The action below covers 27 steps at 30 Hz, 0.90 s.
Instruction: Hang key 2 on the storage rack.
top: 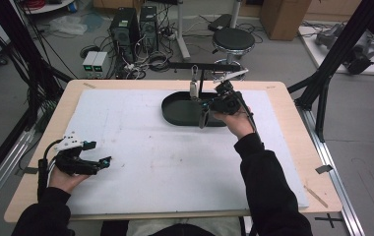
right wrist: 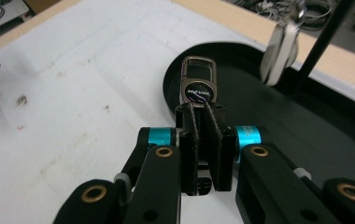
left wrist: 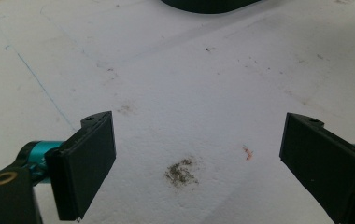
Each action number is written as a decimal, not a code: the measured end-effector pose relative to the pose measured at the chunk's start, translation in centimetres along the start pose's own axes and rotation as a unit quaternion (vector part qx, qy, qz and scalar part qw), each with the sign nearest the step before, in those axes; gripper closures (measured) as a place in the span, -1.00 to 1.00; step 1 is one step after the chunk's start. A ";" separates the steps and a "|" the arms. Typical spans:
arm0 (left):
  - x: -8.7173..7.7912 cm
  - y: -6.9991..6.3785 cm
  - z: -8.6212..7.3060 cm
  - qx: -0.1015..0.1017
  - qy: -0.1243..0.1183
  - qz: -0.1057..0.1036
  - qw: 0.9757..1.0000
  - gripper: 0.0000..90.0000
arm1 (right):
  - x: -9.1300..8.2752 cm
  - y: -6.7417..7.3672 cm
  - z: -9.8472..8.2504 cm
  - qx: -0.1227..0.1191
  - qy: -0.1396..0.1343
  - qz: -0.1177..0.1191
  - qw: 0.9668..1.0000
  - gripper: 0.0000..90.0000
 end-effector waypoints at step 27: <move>0.1 0.1 0.0 -0.002 0.000 -0.001 1.000 -0.75 | -2.2 -5.1 2.5 0.029 -0.027 -0.048 0.998 0.88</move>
Point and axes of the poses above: each handheld gripper's, and its own axes: x roughly forward along the jaws, z roughly out of its top, y roughly to its left, the point moved 5 cm from there along x, roughly forward along the jaws, and after that the axes turned 4 degrees about y, right-handed, at the moved point
